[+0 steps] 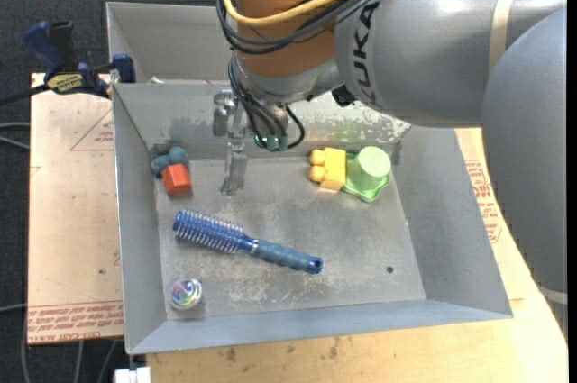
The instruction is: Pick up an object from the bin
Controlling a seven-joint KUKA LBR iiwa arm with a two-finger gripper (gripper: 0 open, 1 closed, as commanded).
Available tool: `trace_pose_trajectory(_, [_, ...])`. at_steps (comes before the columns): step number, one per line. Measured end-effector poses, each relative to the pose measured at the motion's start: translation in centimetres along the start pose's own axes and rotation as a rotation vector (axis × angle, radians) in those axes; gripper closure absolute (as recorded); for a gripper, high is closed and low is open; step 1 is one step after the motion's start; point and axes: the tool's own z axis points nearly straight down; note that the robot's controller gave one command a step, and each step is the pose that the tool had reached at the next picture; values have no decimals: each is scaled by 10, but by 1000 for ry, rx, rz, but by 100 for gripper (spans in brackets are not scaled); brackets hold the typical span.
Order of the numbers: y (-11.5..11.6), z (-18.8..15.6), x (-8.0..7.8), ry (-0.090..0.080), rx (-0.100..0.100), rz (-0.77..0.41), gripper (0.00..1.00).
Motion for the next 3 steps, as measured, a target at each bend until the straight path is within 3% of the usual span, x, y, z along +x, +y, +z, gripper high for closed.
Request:
trace_pose_trajectory(1, [-43,90,36,3,3,72,0])
trace_pose_trajectory(2, [-48,178,61,1,1,180,0])
trace_pose_trajectory(3, [-13,174,34,-10,-2,-26,0])
